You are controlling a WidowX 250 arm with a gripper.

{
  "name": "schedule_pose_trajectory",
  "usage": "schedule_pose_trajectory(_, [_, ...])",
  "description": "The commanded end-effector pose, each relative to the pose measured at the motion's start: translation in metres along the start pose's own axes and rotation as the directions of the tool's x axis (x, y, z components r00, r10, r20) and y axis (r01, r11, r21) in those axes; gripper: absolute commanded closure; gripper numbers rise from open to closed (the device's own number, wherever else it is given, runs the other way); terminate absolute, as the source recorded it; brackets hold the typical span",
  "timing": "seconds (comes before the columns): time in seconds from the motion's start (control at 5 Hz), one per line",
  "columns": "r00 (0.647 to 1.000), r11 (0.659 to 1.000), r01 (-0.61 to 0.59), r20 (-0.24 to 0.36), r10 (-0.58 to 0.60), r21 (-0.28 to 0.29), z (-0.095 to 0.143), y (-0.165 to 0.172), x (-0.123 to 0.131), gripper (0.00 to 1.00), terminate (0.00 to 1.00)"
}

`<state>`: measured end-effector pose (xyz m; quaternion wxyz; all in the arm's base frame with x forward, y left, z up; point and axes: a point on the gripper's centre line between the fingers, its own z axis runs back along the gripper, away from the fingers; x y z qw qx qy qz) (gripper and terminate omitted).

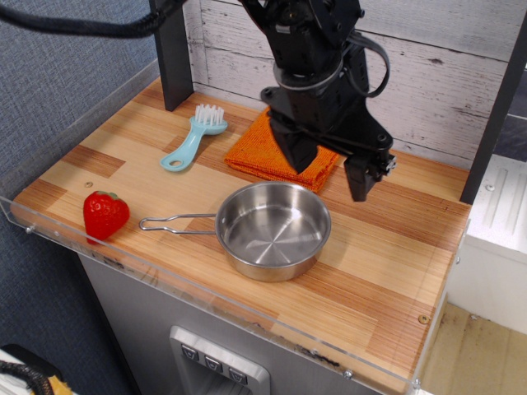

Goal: Move the bowl in the centre of the table

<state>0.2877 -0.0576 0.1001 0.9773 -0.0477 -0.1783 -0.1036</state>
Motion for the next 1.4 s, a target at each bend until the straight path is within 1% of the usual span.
schedule_pose_trajectory(0.0, [0.996, 0.997, -0.063, -0.059, 0.060, -0.040, 0.0074, -0.0014, 0.0027, 0.00, 0.00])
schedule_pose_trajectory(0.2, [0.997, 0.998, -0.052, -0.064, 0.050, -0.032, 0.0078, -0.0013, 0.0030, 0.00, 0.00])
schedule_pose_trajectory(0.4, [0.996, 0.999, -0.051, -0.077, 0.050, -0.011, 0.0098, -0.0019, 0.0029, 0.00, 0.00])
schedule_pose_trajectory(0.6, [0.995, 0.999, -0.031, -0.096, 0.034, 0.028, 0.0126, -0.0069, 0.0045, 0.00, 0.00])
schedule_pose_trajectory(1.0, [0.995, 0.999, -0.031, -0.096, 0.034, 0.028, 0.0126, -0.0069, 0.0045, 0.00, 0.00])
schedule_pose_trajectory(1.2, [0.995, 0.999, -0.031, -0.096, 0.034, 0.028, 0.0126, -0.0069, 0.0045, 0.00, 1.00])
